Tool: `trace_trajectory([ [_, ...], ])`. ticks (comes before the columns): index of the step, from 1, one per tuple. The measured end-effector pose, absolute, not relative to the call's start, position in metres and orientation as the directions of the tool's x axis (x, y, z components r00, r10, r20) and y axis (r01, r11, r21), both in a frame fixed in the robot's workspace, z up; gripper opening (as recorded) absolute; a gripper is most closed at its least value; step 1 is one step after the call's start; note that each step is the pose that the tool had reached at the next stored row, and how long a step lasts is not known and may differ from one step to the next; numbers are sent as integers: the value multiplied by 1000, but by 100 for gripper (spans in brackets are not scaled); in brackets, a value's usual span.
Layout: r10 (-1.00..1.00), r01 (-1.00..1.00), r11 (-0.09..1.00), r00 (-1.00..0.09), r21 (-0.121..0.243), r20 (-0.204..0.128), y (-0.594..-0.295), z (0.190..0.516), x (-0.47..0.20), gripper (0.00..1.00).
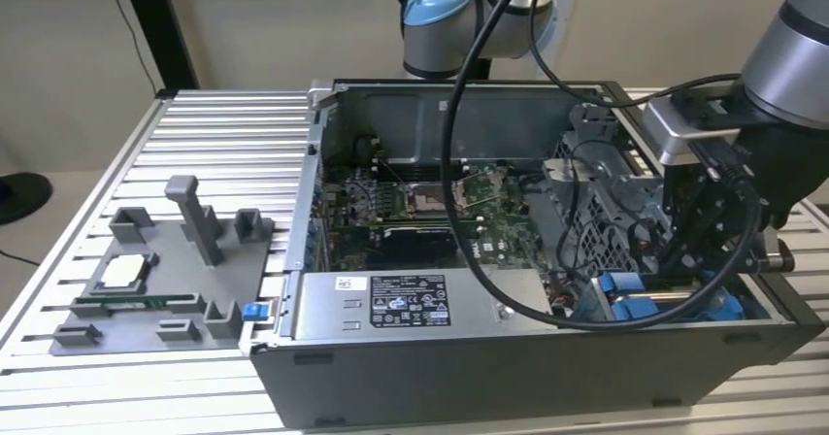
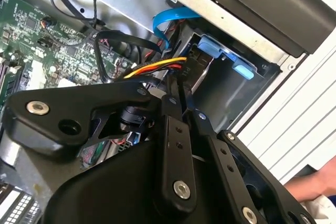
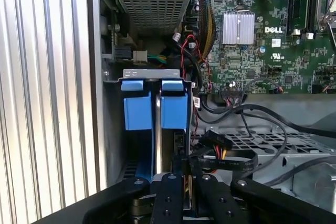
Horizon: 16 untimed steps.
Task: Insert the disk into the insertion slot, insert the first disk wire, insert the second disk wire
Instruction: 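Insert the second disk wire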
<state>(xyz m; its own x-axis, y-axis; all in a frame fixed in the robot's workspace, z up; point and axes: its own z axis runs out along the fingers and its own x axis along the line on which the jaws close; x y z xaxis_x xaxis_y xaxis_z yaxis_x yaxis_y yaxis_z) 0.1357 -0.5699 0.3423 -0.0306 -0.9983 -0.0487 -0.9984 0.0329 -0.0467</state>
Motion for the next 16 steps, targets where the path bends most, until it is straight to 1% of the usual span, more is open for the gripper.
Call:
trace_trajectory([
  [16, -999, -998, 33, -31, -47, -45, -570, 335, 135, 0],
])
